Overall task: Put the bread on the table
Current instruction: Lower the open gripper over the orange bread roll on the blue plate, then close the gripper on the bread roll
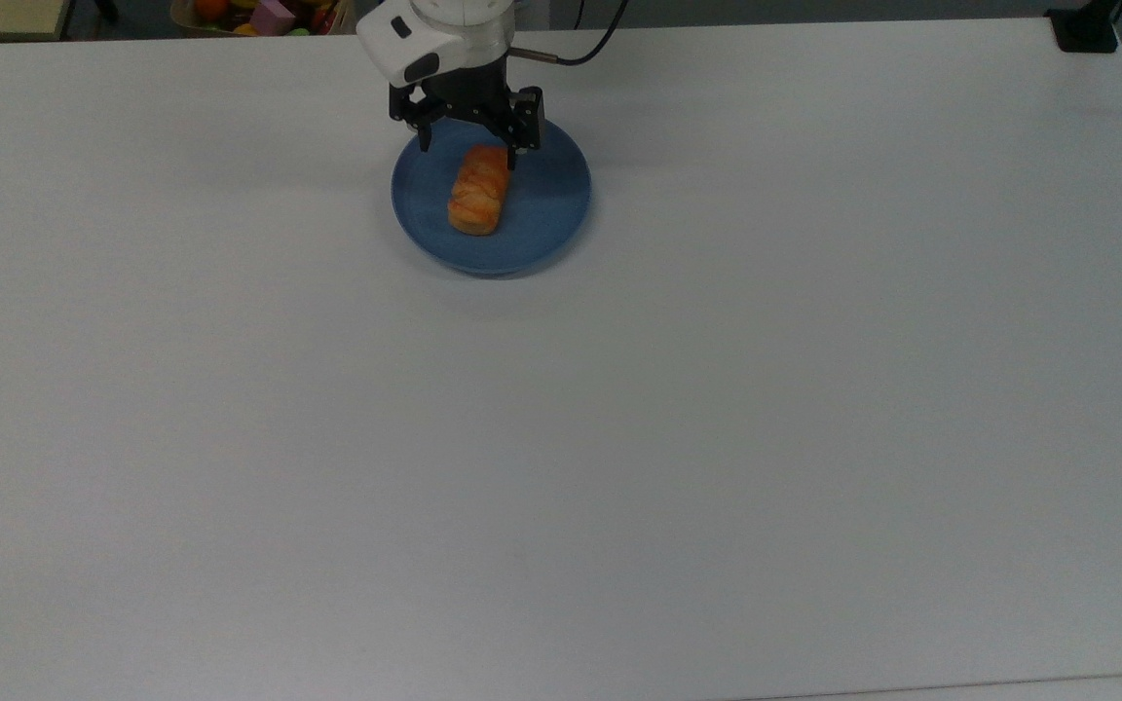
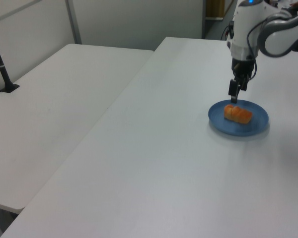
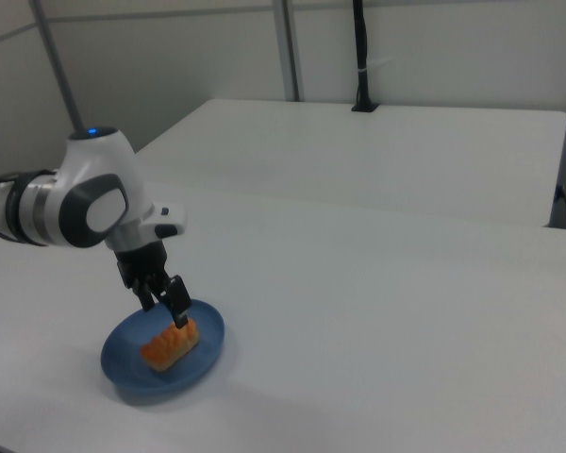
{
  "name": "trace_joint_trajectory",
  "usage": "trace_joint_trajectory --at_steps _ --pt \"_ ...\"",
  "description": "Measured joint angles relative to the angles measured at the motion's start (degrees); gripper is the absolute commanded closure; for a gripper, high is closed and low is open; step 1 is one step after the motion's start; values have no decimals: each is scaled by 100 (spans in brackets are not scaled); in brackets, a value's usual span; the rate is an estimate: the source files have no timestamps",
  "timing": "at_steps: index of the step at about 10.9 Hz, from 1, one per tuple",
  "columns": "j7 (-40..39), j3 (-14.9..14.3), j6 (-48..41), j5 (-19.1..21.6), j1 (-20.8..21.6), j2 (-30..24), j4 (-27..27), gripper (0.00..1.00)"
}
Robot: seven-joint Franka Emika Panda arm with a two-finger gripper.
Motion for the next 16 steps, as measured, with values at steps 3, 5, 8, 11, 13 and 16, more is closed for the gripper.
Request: trace_joint_trajectory --at_steps 3,5,8,11,13,16 --pt "32 0 572 0 0 322 -240 3" --pt "171 0 711 0 0 539 -254 19" --pt "240 0 737 0 0 659 -254 49" --pt "246 0 737 0 0 662 -248 59" --pt "251 0 737 0 0 652 -239 59" --pt "251 0 251 0 0 615 55 59"
